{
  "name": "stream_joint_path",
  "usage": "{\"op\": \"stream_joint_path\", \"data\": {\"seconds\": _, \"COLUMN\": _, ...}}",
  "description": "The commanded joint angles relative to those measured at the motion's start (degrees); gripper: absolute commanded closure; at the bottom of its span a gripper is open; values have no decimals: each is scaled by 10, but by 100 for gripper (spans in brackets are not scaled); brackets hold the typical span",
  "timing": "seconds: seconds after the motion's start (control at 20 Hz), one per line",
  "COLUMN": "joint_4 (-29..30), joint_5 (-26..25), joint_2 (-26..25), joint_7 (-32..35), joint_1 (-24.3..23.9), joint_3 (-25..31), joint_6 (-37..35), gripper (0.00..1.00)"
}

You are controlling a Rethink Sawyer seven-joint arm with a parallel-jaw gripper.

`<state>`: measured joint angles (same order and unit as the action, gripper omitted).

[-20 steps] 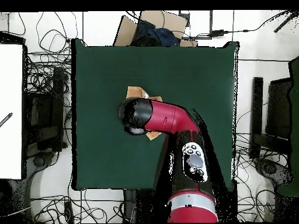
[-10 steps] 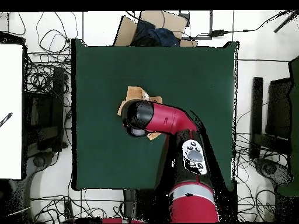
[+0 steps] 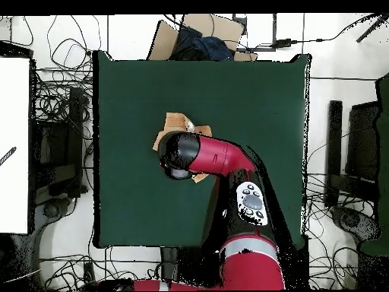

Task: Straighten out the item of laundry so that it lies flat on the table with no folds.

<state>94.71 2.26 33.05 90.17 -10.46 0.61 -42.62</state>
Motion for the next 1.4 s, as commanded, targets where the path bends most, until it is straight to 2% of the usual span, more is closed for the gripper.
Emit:
{"op": "stream_joint_path", "data": {"seconds": 0.05, "joint_4": 27, "joint_5": -22, "joint_2": -2, "joint_7": 54, "joint_1": 4, "joint_3": 31, "joint_6": 52, "gripper": 100}}
{"op": "stream_joint_path", "data": {"seconds": 0.55, "joint_4": 30, "joint_5": -18, "joint_2": 4, "joint_7": 55, "joint_1": 4, "joint_3": 35, "joint_6": 63, "gripper": 100}}
{"op": "stream_joint_path", "data": {"seconds": 0.8, "joint_4": 33, "joint_5": -2, "joint_2": 23, "joint_7": 41, "joint_1": -9, "joint_3": 49, "joint_6": 36, "gripper": 100}}
{"op": "stream_joint_path", "data": {"seconds": 1.4, "joint_4": 72, "joint_5": 15, "joint_2": 55, "joint_7": 22, "joint_1": -44, "joint_3": 83, "joint_6": 27, "gripper": 100}}
